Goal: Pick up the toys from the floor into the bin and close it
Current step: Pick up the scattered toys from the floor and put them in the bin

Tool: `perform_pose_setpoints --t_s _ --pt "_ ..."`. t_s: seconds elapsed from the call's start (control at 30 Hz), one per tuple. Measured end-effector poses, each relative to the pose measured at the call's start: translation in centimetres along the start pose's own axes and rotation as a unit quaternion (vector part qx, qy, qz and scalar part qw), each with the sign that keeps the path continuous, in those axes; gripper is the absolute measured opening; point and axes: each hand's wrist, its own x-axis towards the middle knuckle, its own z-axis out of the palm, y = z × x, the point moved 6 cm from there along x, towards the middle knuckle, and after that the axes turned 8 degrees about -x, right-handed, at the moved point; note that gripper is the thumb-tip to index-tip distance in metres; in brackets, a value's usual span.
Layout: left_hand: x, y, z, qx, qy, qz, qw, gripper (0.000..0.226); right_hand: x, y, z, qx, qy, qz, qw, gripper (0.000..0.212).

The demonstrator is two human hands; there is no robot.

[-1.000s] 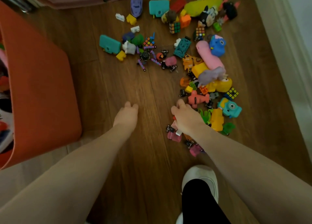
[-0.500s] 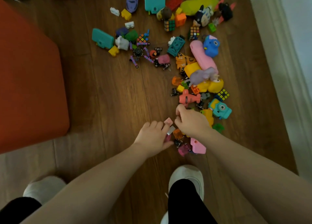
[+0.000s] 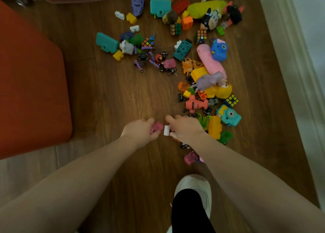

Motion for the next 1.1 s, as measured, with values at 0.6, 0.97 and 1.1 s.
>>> perform_pose_setpoints --t_s 0.6,0.97,1.1 --pt "-3.5 -5.5 -6.9 -0.359 0.059 -0.073 0.929 0.048 0.7 -3.2 -1.8 -0.021 0.041 -0.040 0.998 0.056" --pt "-4.7 -7.0 -8.8 -0.377 0.058 -0.040 0.923 0.048 2.1 -5.4 -1.4 -0.111 0.005 -0.025 0.994 0.046" --pt "-5.0 -6.8 -8.4 -0.365 0.035 -0.039 0.930 0.044 1.8 -3.6 -1.8 0.102 -0.002 0.100 0.990 0.021"
